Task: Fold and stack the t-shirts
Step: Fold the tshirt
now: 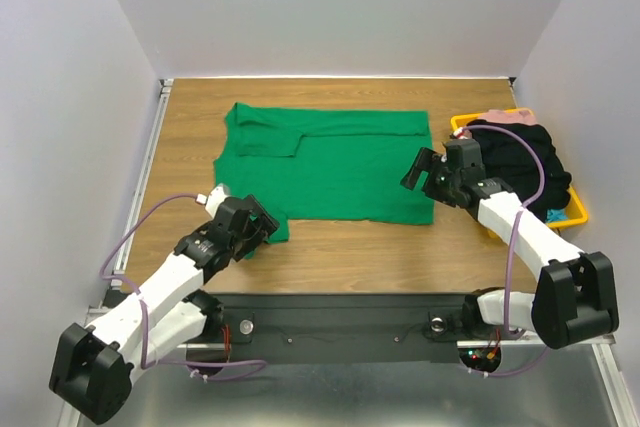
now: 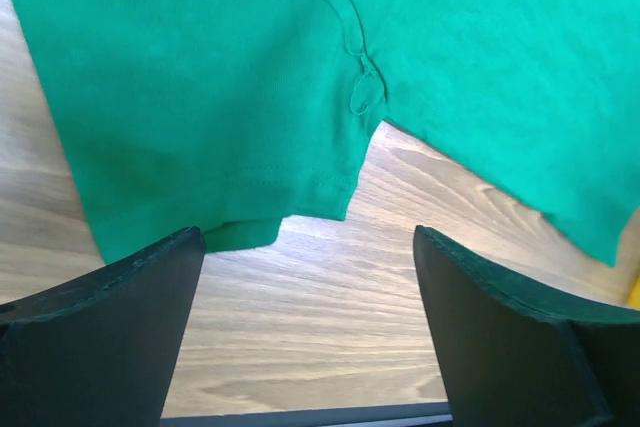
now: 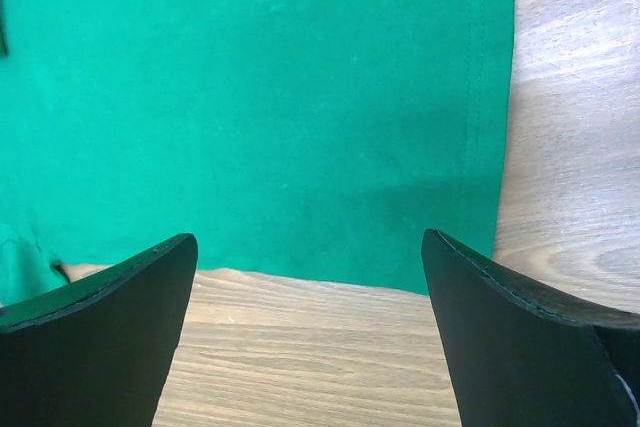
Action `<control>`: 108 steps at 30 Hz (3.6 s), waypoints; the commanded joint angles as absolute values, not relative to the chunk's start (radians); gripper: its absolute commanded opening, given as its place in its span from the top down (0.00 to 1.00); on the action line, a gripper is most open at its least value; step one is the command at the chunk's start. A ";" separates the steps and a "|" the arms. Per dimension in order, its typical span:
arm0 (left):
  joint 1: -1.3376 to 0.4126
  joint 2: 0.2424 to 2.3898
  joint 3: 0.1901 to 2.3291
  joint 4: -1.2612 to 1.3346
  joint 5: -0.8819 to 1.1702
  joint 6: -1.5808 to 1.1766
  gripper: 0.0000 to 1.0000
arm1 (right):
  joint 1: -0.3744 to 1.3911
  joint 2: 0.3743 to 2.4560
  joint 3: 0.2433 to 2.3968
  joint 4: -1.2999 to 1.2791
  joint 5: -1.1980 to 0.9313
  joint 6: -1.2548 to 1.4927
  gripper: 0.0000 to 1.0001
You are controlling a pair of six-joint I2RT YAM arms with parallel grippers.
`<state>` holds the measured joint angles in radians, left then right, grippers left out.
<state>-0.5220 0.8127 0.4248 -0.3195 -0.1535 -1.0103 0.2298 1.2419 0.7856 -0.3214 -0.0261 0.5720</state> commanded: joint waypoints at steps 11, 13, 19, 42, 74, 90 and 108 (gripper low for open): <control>-0.586 0.955 0.399 -0.249 -0.225 -1.216 0.09 | 0.227 1.230 0.752 -0.275 0.024 0.629 0.00; -0.586 0.989 0.411 -0.238 -0.226 -1.235 0.10 | 0.227 1.226 0.746 -0.275 0.028 0.634 0.00; -0.586 1.061 0.451 -0.257 -0.299 -1.230 0.24 | 0.227 1.247 0.735 -0.275 0.025 0.630 0.00; -0.584 1.210 0.584 -0.327 -0.433 -1.218 1.00 | 0.227 1.246 0.634 -0.275 0.038 0.686 0.00; -0.496 1.216 0.768 -0.272 -0.442 -1.023 1.00 | 0.227 1.348 0.733 -0.264 0.040 0.677 1.00; -0.342 1.393 0.945 -0.158 -0.344 -0.911 1.00 | 0.227 1.540 0.997 -0.267 0.093 0.627 1.00; -0.264 1.666 1.226 -0.141 -0.327 -0.836 1.00 | 0.216 1.795 1.324 -0.290 0.204 0.569 1.00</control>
<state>-0.2768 1.6390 1.1545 -0.1585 -0.3206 -0.8608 0.2279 1.7634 1.2469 -0.3000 0.1722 0.5884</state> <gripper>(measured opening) 0.044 0.034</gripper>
